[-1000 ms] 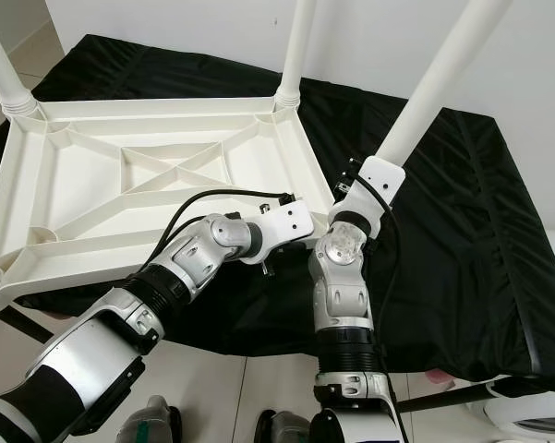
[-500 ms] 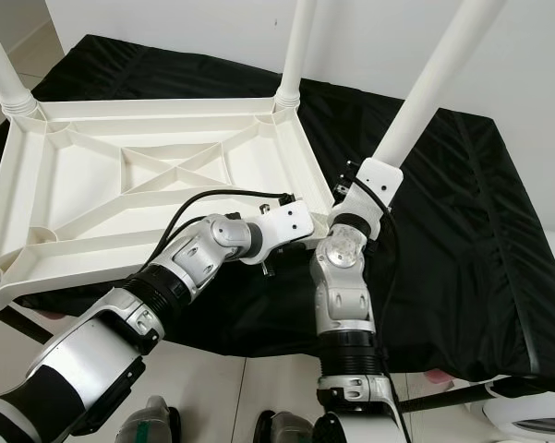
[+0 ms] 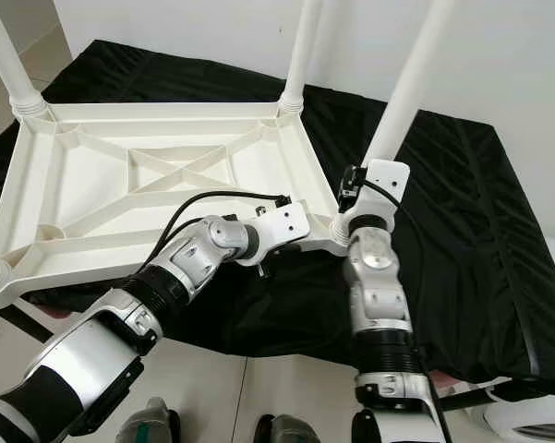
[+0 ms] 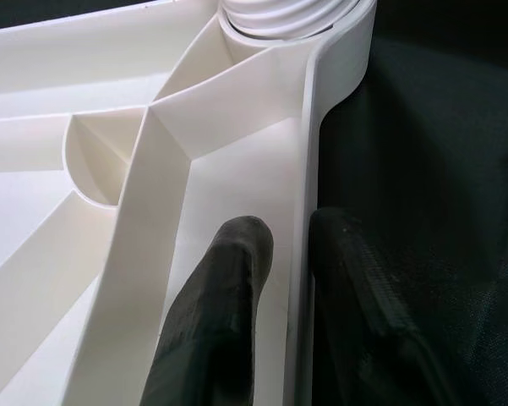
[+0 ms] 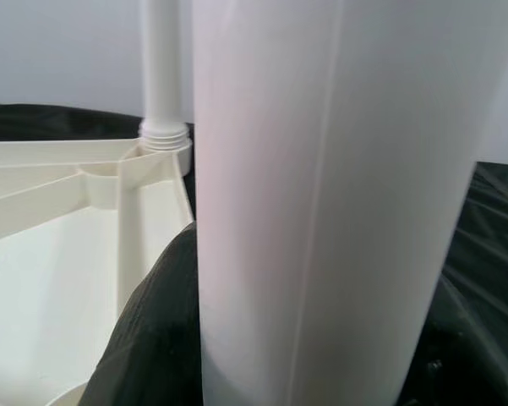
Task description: Building children table
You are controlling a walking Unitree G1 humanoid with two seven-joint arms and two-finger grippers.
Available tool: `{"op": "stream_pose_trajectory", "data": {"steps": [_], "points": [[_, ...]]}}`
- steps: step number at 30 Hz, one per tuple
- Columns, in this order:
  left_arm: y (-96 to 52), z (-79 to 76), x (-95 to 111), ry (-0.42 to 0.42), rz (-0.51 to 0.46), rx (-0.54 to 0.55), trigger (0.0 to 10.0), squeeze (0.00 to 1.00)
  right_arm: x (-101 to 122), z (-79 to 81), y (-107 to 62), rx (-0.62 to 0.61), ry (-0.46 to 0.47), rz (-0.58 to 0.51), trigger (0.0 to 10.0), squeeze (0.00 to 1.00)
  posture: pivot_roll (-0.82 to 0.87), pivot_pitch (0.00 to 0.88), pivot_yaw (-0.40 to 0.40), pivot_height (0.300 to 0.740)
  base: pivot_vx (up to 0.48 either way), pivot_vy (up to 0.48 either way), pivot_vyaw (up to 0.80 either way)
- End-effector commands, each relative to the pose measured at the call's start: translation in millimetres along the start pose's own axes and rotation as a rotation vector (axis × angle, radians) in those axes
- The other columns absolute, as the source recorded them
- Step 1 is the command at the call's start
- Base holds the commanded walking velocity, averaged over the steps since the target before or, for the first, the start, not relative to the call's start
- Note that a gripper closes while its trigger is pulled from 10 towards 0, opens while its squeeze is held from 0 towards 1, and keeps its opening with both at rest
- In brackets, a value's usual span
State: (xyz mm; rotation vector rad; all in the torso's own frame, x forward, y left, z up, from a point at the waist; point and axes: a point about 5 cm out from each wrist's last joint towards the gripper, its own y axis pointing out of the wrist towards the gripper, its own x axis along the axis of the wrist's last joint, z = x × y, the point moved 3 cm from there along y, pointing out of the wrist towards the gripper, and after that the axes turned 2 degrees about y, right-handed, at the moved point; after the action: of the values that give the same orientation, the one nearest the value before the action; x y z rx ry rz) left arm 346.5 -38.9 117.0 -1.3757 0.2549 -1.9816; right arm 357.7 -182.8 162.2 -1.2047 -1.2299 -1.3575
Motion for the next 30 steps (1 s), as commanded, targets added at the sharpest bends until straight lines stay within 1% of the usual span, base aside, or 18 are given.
{"op": "stream_pose_trajectory", "data": {"steps": [1, 2, 3, 4, 5, 9, 12, 14, 15, 16, 19, 20, 21, 23, 24, 27, 29, 30], "points": [[-0.1, -2.1, -12, -0.022, 0.045, -0.001, 10.0, 0.0, -57, -19.7, -18.0, -0.017, -0.004, 0.228, 10.0, 0.0, 0.03, 0.062, -0.08, 0.74, 0.0, 0.0, 0.0], [-0.5, -1.6, -13, -0.023, 0.045, 0.0, 10.0, 0.0, -57, -23.0, -20.8, 0.062, -0.003, 0.215, 10.0, 0.0, 0.03, 0.064, -0.077, 0.74, 0.0, 0.0, 0.0], [-0.5, -1.6, -13, -0.023, 0.045, 0.0, 10.0, 0.0, -57, -23.0, -20.8, 0.062, -0.003, 0.215, 10.0, 0.0, 0.03, 0.064, -0.077, 0.74, 0.0, 0.0, 0.0], [-0.7, -1.5, -13, -0.022, 0.045, -0.001, 10.0, 0.0, -57, -25.3, -23.0, 0.106, 0.01, 0.205, 10.0, 0.0, 0.03, 0.066, -0.077, 0.74, 0.0, 0.0, 0.0], [-0.7, -1.5, -13, -0.022, 0.045, -0.001, 10.0, 0.0, -57, -25.3, -23.0, 0.106, 0.01, 0.205, 10.0, 0.0, 0.03, 0.066, -0.077, 0.74, 0.0, 0.0, 0.0], [-0.8, -1.5, -12, -0.022, 0.045, -0.003, 10.0, 0.0, -57, -30.5, -30.5, 0.239, 0.065, 0.186, 10.0, 0.0, 0.03, 0.069, -0.074, 0.74, 0.0, 0.0, 0.0], [-0.8, -1.5, -12, -0.022, 0.045, -0.003, 10.0, 0.0, -57, -30.5, -30.5, 0.239, 0.065, 0.186, 10.0, 0.0, 0.03, 0.069, -0.074, 0.74, 0.0, 0.0, 0.0], [-0.9, -1.3, -12, -0.021, 0.045, -0.004, 10.0, 0.0, -57, -34.3, -37.1, 0.31, 0.127, 0.176, 10.0, 0.0, 0.02, 0.07, -0.072, 0.74, 0.0, 0.0, 0.0], [-0.9, -1.3, -12, -0.021, 0.045, -0.004, 10.0, 0.0, -57, -34.3, -37.1, 0.31, 0.127, 0.176, 10.0, 0.0, 0.02, 0.07, -0.072, 0.74, 0.0, 0.0, 0.0], [-1.1, -1.1, -12, -0.02, 0.045, -0.005, 10.0, 0.0, -55, -36.7, -42.0, 0.372, 0.187, 0.163, 10.0, 0.0, 0.02, 0.071, -0.069, 0.74, 0.0, 0.0, 0.0], [-1.1, -1.1, -12, -0.02, 0.045, -0.005, 10.0, 0.0, -55, -38.1, -42.8, 0.38, 0.198, 0.161, 10.0, 0.0, 0.02, 0.071, -0.068, 0.74, 0.0, 0.0, 0.0], [-1.0, -1.2, -12, -0.019, 0.045, -0.007, 10.0, 0.0, -56, -41.0, -42.3, 0.387, 0.23, 0.168, 10.0, 0.0, 0.02, 0.071, -0.067, 0.74, 0.0, 0.0, 0.0], [-1.0, -1.2, -12, -0.019, 0.045, -0.007, 10.0, 0.0, -56, -41.0, -42.3, 0.387, 0.23, 0.168, 10.0, 0.0, 0.02, 0.071, -0.067, 0.74, 0.0, 0.0, 0.0], [-0.8, -1.5, -12, -0.018, 0.044, -0.009, 10.0, 0.0, -57, -45.6, -39.7, 0.381, 0.267, 0.182, 10.0, 0.0, 0.02, 0.072, -0.063, 0.74, 0.0, 0.0, 0.0], [-0.6, -1.6, -11, -0.017, 0.044, -0.011, 10.0, 0.0, -56, -46.2, -37.5, 0.385, 0.271, 0.181, 10.0, 0.0, 0.02, 0.071, -0.063, 0.74, 0.0, 0.0, 0.0], [-0.4, -1.9, -11, -0.016, 0.043, -0.013, 10.0, 0.0, -54, -45.1, -33.9, 0.394, 0.266, 0.181, 10.0, 0.0, 0.02, 0.071, -0.061, 0.74, 0.0, 0.0, 0.0], [-0.1, -2.0, -11, -0.016, 0.042, -0.013, 10.0, 0.0, -53, -41.6, -28.1, 0.404, 0.239, 0.2, 10.0, 0.0, 0.02, 0.072, -0.062, 0.74, 0.0, 0.0, 0.0], [-0.1, -2.0, -11, -0.016, 0.042, -0.013, 10.0, 0.0, -53, -41.6, -28.1, 0.404, 0.239, 0.2, 10.0, 0.0, 0.02, 0.072, -0.062, 0.74, 0.0, 0.0, 0.0]]}}
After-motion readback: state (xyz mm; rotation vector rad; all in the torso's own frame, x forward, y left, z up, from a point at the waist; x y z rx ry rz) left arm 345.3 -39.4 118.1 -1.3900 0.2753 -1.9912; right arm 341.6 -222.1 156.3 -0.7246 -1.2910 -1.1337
